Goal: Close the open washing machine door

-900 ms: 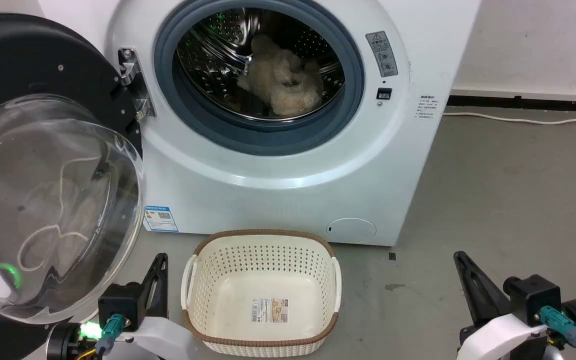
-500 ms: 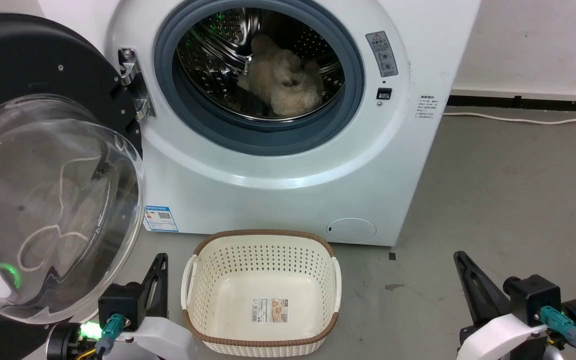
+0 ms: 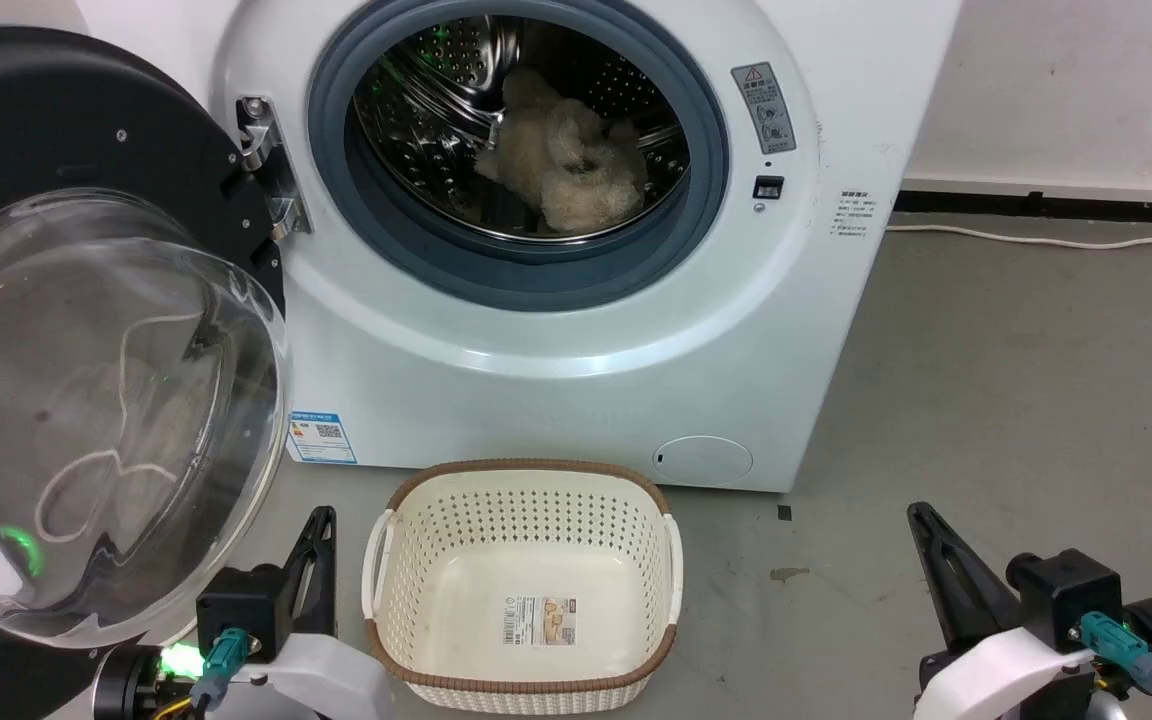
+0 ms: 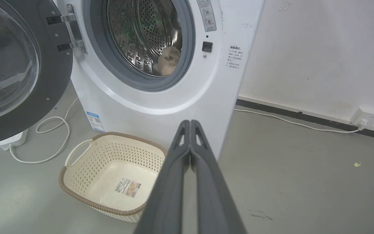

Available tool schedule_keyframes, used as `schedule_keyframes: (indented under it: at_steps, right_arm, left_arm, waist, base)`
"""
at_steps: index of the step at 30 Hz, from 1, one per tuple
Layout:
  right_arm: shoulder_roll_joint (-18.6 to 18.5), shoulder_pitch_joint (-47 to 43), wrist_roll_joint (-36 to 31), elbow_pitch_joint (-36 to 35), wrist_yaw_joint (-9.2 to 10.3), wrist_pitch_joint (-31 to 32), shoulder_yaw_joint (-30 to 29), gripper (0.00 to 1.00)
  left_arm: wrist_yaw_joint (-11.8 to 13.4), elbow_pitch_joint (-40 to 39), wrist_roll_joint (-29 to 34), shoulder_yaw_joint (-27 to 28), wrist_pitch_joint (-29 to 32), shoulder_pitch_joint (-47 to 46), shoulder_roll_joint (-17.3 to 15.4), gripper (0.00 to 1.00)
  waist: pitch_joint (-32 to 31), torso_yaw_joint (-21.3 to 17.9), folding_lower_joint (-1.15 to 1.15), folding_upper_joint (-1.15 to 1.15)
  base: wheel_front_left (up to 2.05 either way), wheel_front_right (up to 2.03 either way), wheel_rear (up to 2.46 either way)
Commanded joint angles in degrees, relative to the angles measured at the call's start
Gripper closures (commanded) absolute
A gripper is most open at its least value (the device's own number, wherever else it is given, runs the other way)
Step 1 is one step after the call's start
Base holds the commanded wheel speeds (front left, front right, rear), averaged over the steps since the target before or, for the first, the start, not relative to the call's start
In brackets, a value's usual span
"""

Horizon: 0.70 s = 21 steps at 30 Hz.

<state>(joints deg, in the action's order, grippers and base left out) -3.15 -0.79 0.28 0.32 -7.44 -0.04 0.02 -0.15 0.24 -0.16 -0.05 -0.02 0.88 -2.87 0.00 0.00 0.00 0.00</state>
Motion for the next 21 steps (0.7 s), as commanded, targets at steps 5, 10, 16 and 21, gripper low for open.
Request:
schedule_keyframes:
  at_steps: [5,10,16,21]
  right_arm:
    - [0.27,0.79,-0.28,-0.32,-0.05,0.04,-0.02,1.0]
    - [0.27,0.79,-0.28,-0.32,-0.05,0.04,-0.02,1.0]
    - [-0.01,-0.03,0.02,0.05,0.0,-0.01,0.03,0.0]
    - [0.0,-0.13,0.47,0.11,0.0,-0.41,-0.1,0.0]
  left_arm:
    - [0.15,-0.24,0.16,0.05,0.02,-0.88,0.0,1.0]
    - [0.15,-0.24,0.16,0.05,0.02,-0.88,0.0,1.0]
    - [-0.01,0.05,-0.01,-0.01,-0.01,0.02,0.0,0.0]
    - [-0.09,0.17,0.01,-0.15,-0.41,-0.07,-0.05,0.0]
  waist:
    - [0.0,0.0,0.0,0.0]
    - [0.0,0.0,0.0,0.0]
    - [0.0,0.0,0.0,0.0]
    - [0.02,0.02,0.0,0.0]
  base:
    - [0.0,0.0,0.0]
    - [0.0,0.0,0.0]
    - [0.0,0.0,0.0]
    - [0.0,0.0,0.0]
